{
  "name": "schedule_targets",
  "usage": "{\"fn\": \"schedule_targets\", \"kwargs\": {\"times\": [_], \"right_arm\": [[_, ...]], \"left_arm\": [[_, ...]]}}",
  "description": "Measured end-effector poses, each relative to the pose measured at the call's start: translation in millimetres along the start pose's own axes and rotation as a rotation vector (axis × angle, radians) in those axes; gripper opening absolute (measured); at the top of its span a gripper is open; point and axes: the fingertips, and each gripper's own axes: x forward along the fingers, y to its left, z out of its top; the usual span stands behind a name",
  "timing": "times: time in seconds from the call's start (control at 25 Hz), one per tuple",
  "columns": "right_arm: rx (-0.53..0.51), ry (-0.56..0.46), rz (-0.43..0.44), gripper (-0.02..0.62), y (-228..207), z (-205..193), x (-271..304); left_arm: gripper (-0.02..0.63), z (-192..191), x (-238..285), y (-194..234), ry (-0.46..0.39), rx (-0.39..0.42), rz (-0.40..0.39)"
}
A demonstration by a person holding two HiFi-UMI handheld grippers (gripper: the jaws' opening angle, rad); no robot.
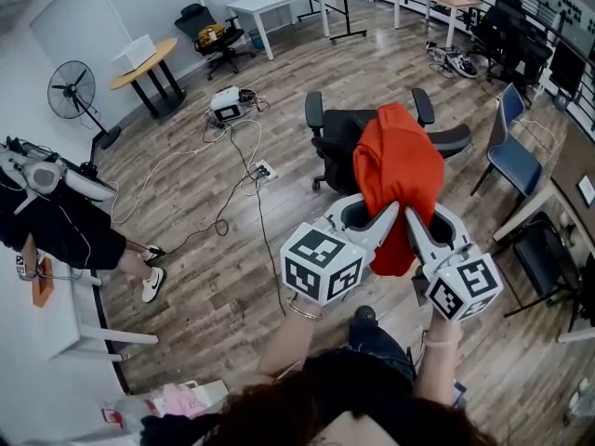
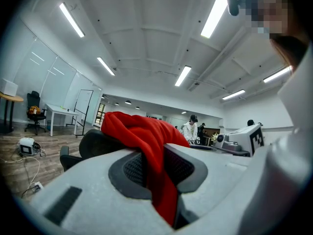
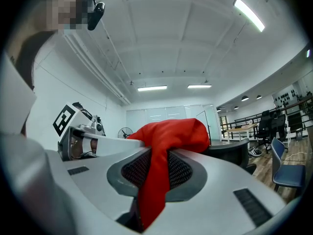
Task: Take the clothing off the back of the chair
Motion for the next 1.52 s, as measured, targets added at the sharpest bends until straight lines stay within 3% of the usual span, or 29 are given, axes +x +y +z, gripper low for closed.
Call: {"fn": "schedule_targets", "kwargs": {"times": [1.52], "right_arm": [[-0.058,-0.049,0.006,0.071,84,30,-74]], "left_arm": [[0.075,16,-83,-78,-0.066,0.033,-0.038]]}}
